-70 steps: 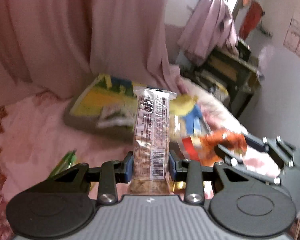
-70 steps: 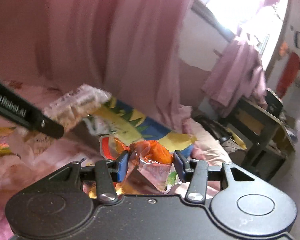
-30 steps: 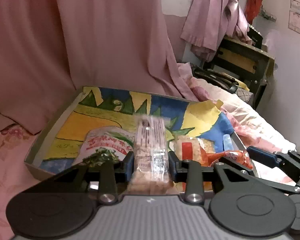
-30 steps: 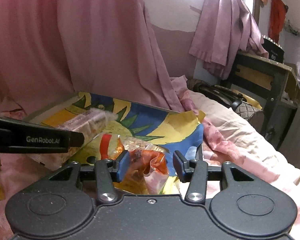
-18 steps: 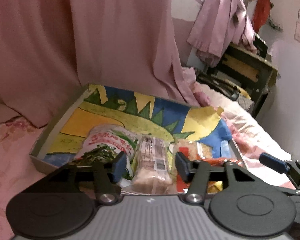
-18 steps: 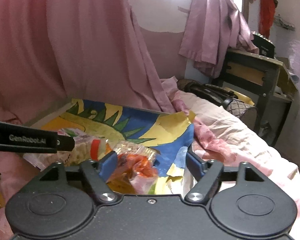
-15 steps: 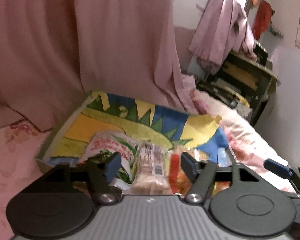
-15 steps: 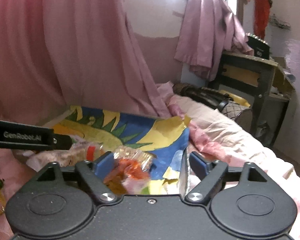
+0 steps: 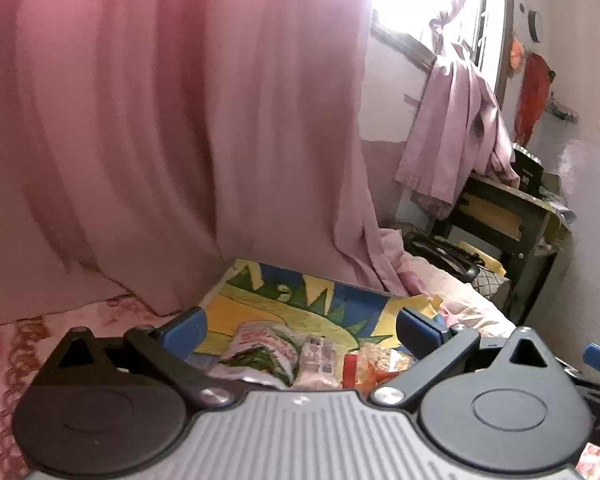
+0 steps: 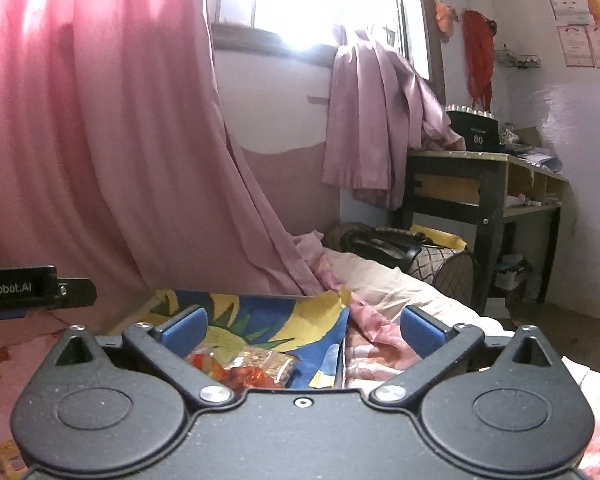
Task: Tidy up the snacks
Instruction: 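Carry the bar and orange snack into the box and release both, then move both tools back over the remaining snacks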
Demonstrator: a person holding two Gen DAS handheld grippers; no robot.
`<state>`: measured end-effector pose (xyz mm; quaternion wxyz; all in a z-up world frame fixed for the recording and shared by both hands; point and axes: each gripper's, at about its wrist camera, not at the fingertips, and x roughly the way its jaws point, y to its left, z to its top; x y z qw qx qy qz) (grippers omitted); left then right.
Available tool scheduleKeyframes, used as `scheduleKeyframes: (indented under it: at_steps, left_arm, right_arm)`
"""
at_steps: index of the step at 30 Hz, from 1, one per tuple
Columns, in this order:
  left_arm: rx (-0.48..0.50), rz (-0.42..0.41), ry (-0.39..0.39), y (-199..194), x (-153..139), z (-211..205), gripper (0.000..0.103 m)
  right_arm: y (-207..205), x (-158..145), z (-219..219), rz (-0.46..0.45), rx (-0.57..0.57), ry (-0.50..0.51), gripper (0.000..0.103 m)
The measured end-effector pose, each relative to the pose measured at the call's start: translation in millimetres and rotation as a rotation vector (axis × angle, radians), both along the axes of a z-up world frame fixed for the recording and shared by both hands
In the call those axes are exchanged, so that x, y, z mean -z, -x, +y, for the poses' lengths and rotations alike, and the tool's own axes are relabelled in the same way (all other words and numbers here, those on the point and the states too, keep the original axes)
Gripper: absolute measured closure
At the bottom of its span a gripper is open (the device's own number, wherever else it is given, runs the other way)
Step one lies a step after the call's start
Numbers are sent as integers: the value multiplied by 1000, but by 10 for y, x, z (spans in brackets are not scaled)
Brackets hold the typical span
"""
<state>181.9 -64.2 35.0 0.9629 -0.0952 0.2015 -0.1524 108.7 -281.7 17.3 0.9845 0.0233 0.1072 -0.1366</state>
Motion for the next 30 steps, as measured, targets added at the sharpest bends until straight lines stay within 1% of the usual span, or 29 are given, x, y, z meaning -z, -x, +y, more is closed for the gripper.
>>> scheduleKeyframes:
  at_steps: [3, 9, 15, 18, 22, 26, 30]
  left_arm:
    - [-14, 5, -4, 180, -39, 70, 0]
    - [-40, 11, -70, 620, 6, 193, 0]
    - [-47, 53, -80, 950, 73, 293, 0]
    - [-46, 55, -93, 1093, 91, 324, 0]
    - [-59, 59, -133, 1262, 118, 364, 0]
    - [-79, 104, -163, 1427, 203, 455, 0]
    - [-134, 145, -203, 1517, 253, 535, 0]
  right_arm:
    - [175, -54, 42, -14, -12, 1, 1]
    - [520, -92, 138, -18, -40, -34, 1]
    - [795, -111, 265, -18, -61, -33, 1]
    - [884, -105, 311, -13, -65, -42, 1]
    - [973, -76, 343, 9, -60, -67, 1]
    - [1036, -23, 355, 52, -35, -97, 1]
    - [1081, 63, 355, 116, -22, -145, 1]
